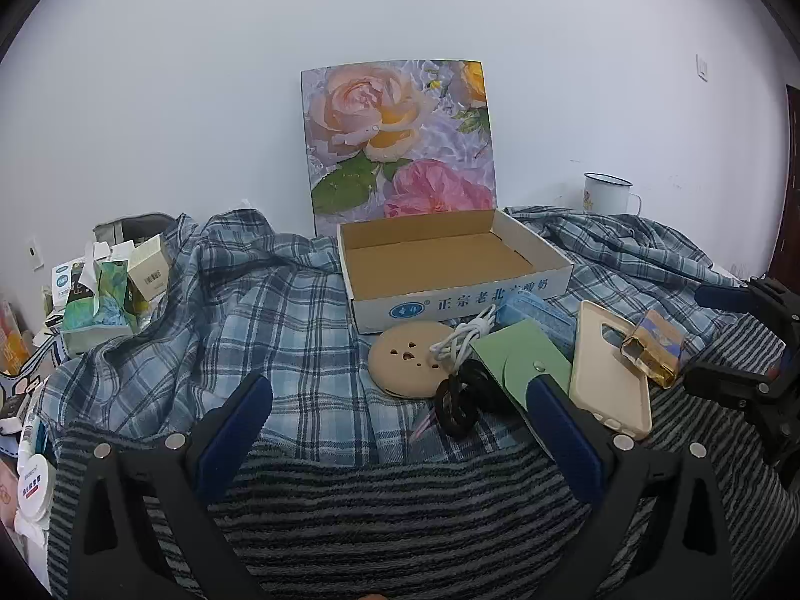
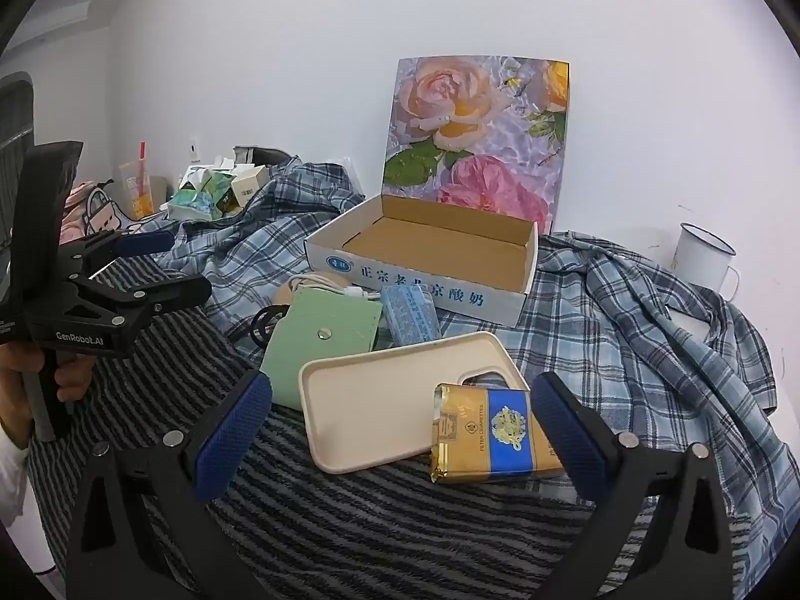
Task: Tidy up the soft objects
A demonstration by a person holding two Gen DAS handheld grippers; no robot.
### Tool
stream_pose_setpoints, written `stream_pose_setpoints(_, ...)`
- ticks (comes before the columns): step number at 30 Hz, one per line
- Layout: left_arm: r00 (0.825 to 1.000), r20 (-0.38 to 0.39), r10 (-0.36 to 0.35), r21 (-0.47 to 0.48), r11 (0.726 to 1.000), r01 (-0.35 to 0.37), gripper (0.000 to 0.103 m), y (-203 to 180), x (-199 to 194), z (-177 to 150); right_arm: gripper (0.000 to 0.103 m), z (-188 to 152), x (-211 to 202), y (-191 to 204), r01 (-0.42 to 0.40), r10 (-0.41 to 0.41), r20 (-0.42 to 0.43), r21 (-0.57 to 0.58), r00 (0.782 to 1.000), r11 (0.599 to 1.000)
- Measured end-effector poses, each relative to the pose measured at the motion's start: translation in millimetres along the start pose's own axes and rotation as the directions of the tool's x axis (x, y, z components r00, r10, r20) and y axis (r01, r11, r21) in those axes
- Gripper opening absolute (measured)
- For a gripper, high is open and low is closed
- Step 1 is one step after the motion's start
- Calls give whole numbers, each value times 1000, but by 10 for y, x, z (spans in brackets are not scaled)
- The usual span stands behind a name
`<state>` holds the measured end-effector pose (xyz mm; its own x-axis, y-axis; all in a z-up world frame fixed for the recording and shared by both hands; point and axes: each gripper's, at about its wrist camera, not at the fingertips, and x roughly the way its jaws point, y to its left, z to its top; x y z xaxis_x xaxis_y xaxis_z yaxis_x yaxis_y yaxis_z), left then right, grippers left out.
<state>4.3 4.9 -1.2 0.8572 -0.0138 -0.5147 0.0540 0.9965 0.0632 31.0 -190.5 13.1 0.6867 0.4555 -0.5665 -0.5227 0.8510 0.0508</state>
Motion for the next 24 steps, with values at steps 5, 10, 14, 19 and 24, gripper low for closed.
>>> stream_pose_setpoints(5, 1000, 0, 0, 0, 1000, 0, 103, 5, 1, 5, 103, 0, -3, 11, 0, 0, -2, 2, 1000, 1000)
stream_pose_setpoints(10, 1000, -2, 0, 1, 1000, 0, 103, 5, 3, 8, 103, -3, 1, 1, -1, 1, 0, 3, 1000, 1000)
stream_pose_setpoints(14, 1000, -1, 1, 2, 1000, -1, 103, 4, -1, 0, 103, 1, 4, -1, -2, 2, -2, 4, 1000, 1000)
stream_pose_setpoints(19, 1000, -1, 2, 3, 1000, -2, 103, 5, 2, 0, 103, -1, 5, -2, -2, 2, -1, 5, 1000, 1000)
stream_pose_setpoints(24, 1000, -1, 2, 4, 1000, -2, 103, 1, 2, -3, 103, -4, 8, -5, -2, 2, -2, 5, 1000, 1000)
